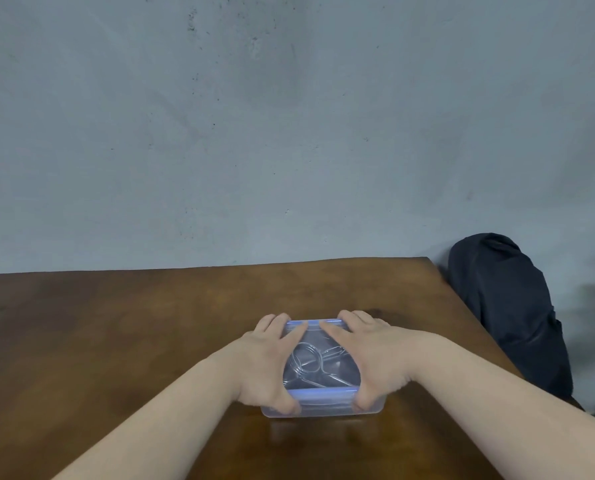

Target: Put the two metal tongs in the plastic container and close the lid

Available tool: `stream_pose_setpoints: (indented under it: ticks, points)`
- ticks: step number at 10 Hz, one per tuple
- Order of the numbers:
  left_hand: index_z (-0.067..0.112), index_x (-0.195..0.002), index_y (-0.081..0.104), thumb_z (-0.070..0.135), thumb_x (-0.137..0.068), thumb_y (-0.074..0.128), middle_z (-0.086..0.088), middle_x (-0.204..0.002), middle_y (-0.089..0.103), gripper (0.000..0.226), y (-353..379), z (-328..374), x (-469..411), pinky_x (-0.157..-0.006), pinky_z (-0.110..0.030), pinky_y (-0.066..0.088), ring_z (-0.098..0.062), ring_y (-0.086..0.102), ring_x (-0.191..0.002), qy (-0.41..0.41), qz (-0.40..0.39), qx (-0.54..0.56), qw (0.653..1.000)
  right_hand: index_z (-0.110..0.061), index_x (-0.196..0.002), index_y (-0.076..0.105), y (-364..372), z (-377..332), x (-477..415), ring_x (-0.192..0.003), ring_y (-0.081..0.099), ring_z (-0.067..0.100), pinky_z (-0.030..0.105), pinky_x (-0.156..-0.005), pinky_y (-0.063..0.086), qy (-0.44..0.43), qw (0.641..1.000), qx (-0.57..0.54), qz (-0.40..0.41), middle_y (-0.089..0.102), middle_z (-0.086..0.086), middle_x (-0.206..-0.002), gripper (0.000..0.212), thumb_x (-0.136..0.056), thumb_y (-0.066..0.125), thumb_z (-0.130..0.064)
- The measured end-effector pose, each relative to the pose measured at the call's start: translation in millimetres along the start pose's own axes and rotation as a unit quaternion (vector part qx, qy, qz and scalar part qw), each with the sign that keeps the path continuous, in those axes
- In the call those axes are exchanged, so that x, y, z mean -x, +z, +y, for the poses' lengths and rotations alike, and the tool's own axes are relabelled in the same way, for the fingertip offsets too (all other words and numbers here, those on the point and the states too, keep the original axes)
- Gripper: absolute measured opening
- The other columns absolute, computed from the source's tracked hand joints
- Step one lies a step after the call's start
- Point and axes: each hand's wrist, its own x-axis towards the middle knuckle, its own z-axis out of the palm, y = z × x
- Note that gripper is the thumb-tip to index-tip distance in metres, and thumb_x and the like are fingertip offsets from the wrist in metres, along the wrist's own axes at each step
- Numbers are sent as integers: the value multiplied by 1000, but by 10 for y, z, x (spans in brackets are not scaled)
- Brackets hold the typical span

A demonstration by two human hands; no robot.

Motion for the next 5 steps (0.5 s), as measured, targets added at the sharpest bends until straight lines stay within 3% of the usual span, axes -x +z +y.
stream_pose_setpoints:
  ticks: [2, 3, 4, 5]
  points:
    - [27, -159, -5, 69, -63, 67, -6, -167, 1, 127, 5, 16, -13, -121, -46, 28, -27, -4, -152, -2, 7, -13, 1000, -40, -157, -7, -8, -2, -15, -151, 6, 29, 49, -120, 24, 2, 1000, 7, 9, 3, 2, -168, 124, -68, 78, -57]
    - [25, -159, -5, 68, -66, 69, -5, -168, -3, 126, 8, 39, 24, -122, -44, 25, -25, -9, -152, -4, 16, 10, 1000, -39, -157, -8, 37, 8, 5, -154, -6, 27, 49, -122, 17, 3, 1000, -17, 14, -6, 0, -169, 122, -70, 76, -54]
    - [23, -159, -8, 71, -64, 73, 0, -169, -15, 134, 9, 18, 51, -125, -44, 18, -18, -21, -152, -13, 9, 47, 999, -38, -158, -13, 100, 27, 32, -151, -27, 17, 49, -125, -3, 4, 999, -41, 21, -21, -3, -169, 125, -70, 74, -54]
    - [24, -158, -15, 90, -53, 68, 5, -165, -28, 148, -24, -26, 94, -127, -48, 6, -13, -32, -149, -11, -21, 89, 996, -38, -158, -14, 118, 23, 106, -146, -36, 11, 51, -122, -15, -4, 997, -69, 32, -31, -8, -165, 131, -67, 76, -68]
